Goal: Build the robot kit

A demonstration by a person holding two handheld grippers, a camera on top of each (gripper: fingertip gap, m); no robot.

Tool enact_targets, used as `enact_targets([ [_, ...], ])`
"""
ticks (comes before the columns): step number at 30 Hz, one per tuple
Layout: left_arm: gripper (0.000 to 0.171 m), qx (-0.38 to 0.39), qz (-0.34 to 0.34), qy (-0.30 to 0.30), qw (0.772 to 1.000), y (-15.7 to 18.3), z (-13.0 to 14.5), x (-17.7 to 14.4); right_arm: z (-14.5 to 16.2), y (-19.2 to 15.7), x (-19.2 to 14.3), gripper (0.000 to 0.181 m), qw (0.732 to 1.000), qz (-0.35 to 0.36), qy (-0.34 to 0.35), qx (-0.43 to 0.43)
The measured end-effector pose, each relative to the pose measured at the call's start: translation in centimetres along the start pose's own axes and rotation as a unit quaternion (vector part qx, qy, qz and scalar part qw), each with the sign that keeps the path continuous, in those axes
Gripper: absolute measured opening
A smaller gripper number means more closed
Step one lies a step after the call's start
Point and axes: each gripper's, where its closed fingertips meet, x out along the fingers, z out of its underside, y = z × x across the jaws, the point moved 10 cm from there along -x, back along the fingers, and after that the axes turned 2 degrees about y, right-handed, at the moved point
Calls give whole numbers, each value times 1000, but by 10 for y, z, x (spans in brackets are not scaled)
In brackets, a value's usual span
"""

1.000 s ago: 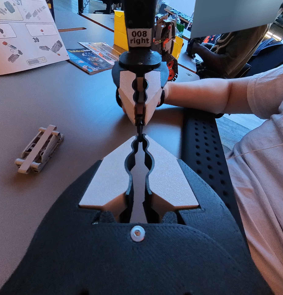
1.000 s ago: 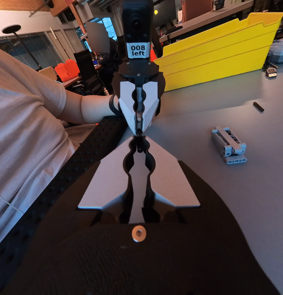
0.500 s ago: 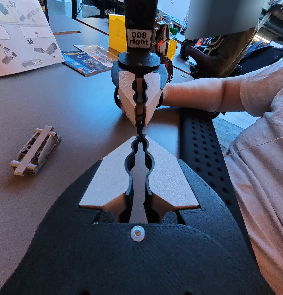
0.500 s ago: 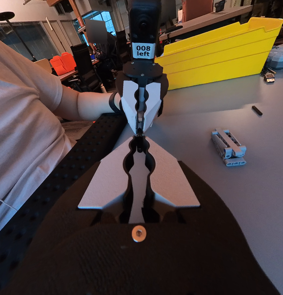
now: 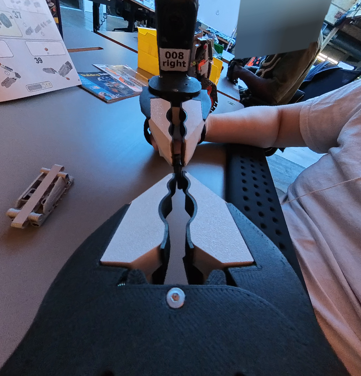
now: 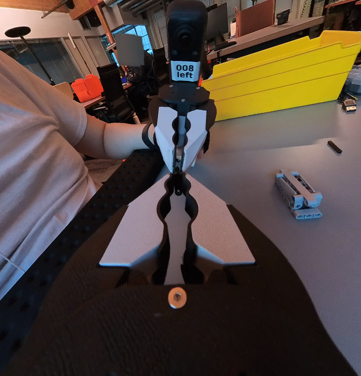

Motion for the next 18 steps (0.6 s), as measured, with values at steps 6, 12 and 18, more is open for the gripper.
enact_targets([
  [6, 2, -9, 2, 10, 1000, -2, -1, -3, -1, 0, 0, 6, 1000, 8, 8, -1],
  [12, 1, -6, 3, 5, 1000, 1, -2, -5, -1, -2, 2, 6, 1000, 1, 11, -1],
  [18, 1, -29, 9, 11, 999, -4, -1, -8, -1, -1, 4, 6, 1000, 15, 13, 1],
])
